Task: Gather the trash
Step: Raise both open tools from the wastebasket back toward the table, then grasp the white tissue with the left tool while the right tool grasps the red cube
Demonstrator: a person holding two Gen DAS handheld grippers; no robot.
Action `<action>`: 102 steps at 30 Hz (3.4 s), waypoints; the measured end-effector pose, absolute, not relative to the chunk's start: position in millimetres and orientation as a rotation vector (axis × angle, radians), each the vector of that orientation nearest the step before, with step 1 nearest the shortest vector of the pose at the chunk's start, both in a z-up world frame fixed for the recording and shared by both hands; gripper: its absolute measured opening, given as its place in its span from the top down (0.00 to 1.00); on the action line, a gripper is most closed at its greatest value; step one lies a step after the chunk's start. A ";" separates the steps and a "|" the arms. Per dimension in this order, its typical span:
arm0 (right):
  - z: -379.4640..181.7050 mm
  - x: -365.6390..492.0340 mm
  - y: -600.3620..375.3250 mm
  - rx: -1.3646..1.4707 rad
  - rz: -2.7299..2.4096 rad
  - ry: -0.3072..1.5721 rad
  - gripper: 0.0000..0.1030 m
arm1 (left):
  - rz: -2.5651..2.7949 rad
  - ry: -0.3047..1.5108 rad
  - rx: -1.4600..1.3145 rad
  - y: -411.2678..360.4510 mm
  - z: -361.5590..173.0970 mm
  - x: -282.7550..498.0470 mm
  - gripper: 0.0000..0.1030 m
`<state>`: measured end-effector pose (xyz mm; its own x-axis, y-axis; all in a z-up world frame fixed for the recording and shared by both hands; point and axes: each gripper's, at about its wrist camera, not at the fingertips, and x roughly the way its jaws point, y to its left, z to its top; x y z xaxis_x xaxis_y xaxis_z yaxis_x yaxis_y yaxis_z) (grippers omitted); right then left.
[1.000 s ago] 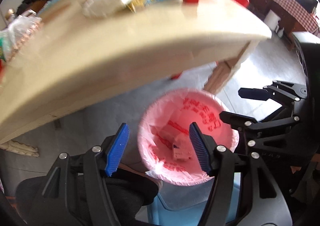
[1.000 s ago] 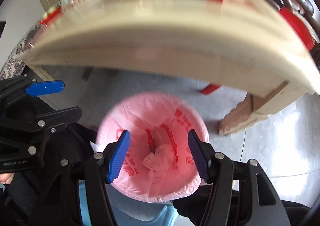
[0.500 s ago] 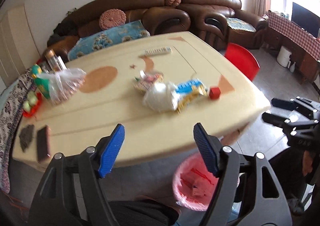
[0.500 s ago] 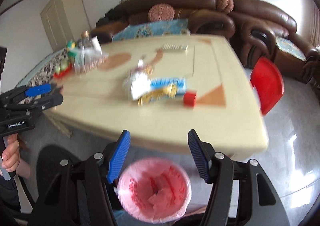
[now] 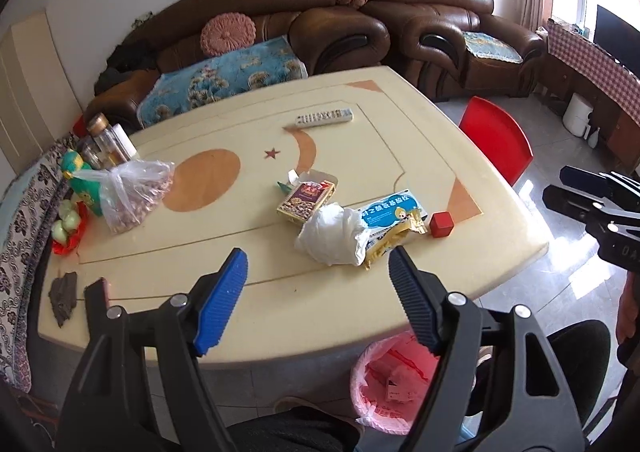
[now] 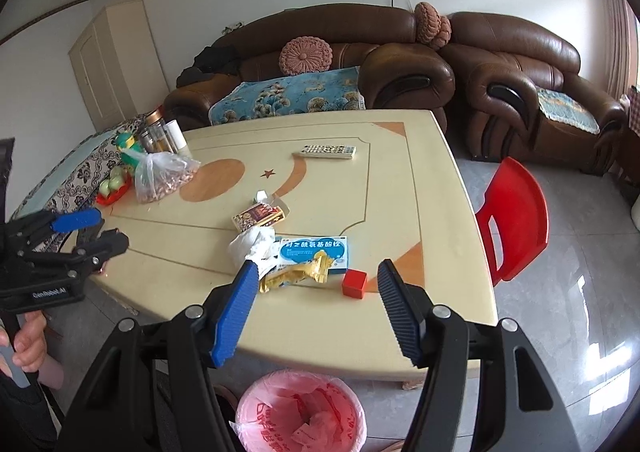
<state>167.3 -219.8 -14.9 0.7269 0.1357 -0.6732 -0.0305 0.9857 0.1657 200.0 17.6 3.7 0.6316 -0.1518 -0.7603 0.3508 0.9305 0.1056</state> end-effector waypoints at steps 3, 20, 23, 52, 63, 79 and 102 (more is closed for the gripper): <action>-22.1 177.9 -226.0 0.156 0.082 0.771 0.41 | -0.302 0.882 0.235 16.3 -7.2 215.0 0.30; -106.9 227.0 -236.5 0.179 0.013 0.902 0.41 | -0.306 1.016 0.238 -0.3 -77.6 274.3 0.30; -128.2 234.4 -234.1 0.159 0.001 0.930 0.41 | -0.307 1.023 0.252 -4.5 -88.7 281.4 0.30; -214.8 280.7 -227.6 0.245 0.030 0.932 0.41 | -0.432 0.970 0.255 -17.1 -149.7 312.8 0.29; -217.9 277.1 -230.6 0.254 -0.013 0.865 0.51 | -0.410 1.030 0.207 -17.4 -181.6 334.1 0.34; -221.6 279.1 -229.5 0.249 -0.009 0.809 0.64 | -0.425 1.046 0.097 -2.0 -194.3 353.0 0.58; -214.3 272.7 -236.1 0.215 -0.060 0.760 0.72 | -0.431 1.055 -0.016 17.7 -186.5 347.1 0.83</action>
